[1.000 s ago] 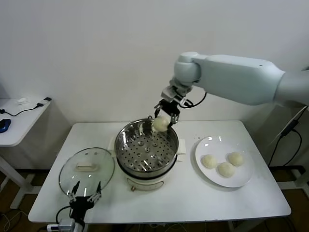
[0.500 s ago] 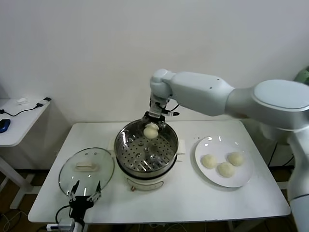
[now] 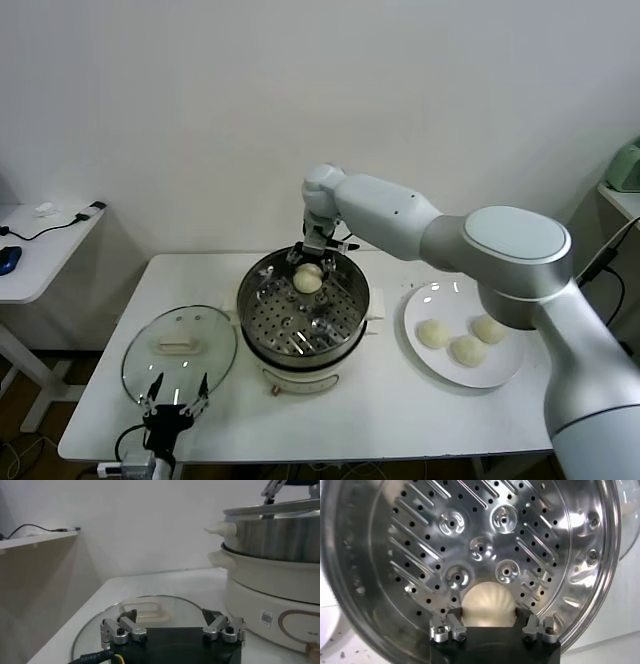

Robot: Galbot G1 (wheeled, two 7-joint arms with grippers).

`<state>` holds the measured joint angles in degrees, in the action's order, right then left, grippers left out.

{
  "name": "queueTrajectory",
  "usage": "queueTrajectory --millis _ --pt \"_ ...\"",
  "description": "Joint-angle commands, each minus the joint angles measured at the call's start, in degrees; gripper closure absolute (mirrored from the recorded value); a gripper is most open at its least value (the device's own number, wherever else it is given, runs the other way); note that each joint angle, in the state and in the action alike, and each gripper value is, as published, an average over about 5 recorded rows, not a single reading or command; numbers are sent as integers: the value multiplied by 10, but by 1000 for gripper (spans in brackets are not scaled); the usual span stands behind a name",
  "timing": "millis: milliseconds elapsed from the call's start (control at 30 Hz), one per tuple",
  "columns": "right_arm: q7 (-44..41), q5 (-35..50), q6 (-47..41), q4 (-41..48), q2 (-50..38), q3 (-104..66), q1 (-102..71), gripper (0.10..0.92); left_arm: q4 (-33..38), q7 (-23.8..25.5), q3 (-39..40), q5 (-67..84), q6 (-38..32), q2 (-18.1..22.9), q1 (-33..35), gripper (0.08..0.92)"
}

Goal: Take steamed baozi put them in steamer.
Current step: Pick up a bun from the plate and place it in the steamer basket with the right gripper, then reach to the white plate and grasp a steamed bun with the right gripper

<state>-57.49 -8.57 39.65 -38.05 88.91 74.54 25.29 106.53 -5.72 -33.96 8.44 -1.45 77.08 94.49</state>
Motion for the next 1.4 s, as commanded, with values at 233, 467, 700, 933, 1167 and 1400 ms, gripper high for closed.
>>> queueTrajectory --millis 233,467,700,933,1167,1400 --pt "-73 243 -19 -131 -84 78 152 202 14 0 1 0 1 1 5 177" --pt "-131 475 -114 -224 -196 257 321 203 29 2 3 -3 2 2 10 177" --pt "-62 485 -329 -356 -377 393 398 203 34 2 2 -2 1 1 12 177" --pt "18 464 -488 -457 -481 419 325 202 34 2 0 -1 1 2 12 177" --pt "60 412 -547 -396 -480 311 159 203 30 1 -7 0 1 3 14 177" --pt "65 387 -556 -327 -448 205 25 203 23 1 -9 -2 1 10 18 177"
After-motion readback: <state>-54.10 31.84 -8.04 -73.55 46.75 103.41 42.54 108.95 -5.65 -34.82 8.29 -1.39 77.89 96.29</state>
